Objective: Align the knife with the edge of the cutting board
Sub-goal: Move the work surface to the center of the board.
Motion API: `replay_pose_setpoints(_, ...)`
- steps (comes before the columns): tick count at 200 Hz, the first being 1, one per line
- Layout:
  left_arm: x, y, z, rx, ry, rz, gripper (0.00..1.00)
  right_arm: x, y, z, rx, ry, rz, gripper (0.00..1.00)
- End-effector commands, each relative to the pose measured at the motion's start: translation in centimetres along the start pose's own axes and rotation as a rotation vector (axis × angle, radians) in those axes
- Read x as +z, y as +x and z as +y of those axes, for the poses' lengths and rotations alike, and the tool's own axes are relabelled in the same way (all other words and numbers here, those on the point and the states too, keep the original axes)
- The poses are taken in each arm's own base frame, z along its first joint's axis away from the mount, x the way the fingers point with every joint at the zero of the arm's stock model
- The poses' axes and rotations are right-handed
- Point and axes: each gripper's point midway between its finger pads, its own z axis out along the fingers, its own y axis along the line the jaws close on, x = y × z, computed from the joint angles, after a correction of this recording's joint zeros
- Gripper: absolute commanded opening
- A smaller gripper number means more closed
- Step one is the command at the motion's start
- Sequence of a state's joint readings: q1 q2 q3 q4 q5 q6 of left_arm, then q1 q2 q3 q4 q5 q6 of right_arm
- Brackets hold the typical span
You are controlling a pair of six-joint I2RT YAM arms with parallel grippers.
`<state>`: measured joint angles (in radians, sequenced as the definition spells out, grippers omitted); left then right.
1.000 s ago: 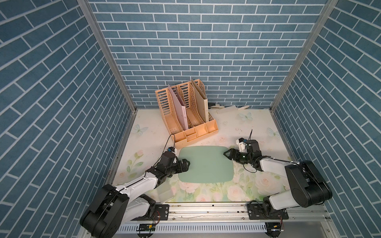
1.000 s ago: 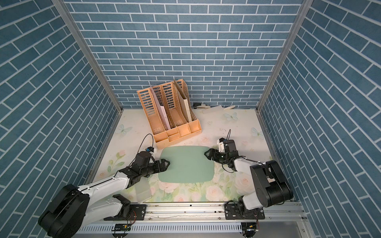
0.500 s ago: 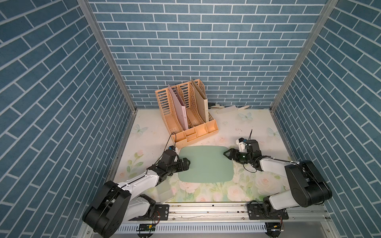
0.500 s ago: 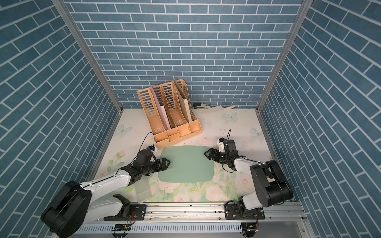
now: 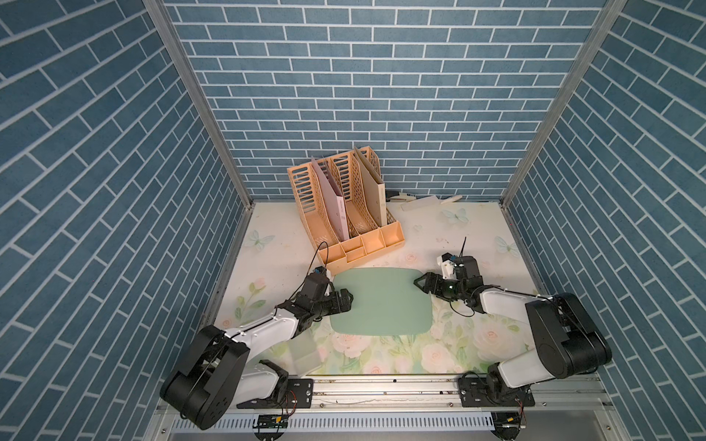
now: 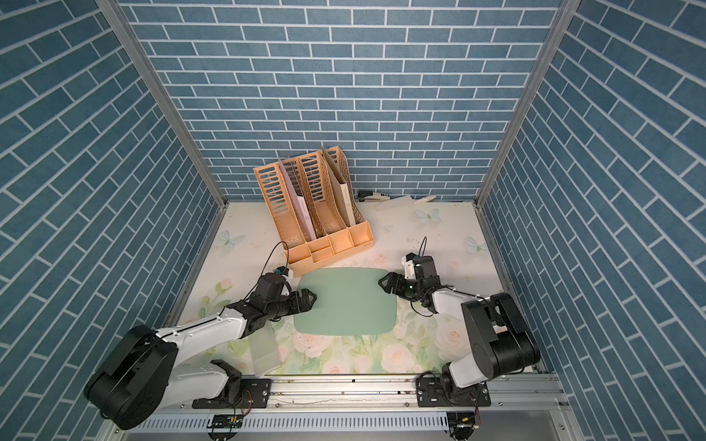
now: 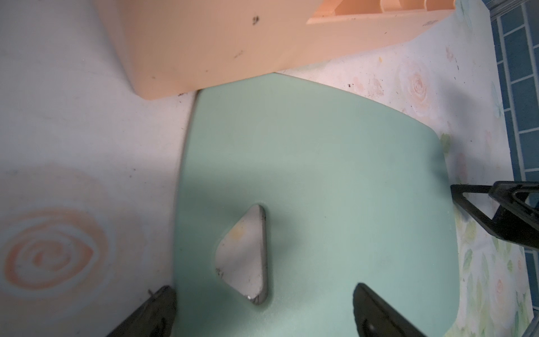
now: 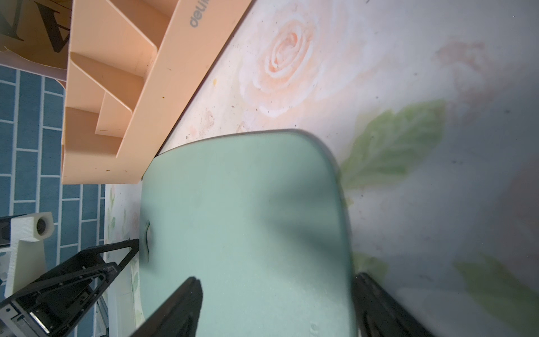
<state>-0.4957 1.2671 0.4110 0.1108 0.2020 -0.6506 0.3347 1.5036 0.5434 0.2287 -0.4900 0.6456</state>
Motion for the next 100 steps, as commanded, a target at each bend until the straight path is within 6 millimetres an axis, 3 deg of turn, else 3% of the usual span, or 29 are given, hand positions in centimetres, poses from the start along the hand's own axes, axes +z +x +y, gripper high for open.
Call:
replay_pose_setpoints(1, 0.0, 0.3, -0.6, 0.008, 0.035, 0.015, 0.97, 0.3, 3.7, -2.7, 0.054, 0.092, 0.121, 0.85)
replay_pose_setpoints(100, -0.3, 1.5, -0.1, -0.006, 0.048, 0.025, 0.97, -0.1, 4.4, -3.0, 0.061, 0.092, 0.119, 0.85)
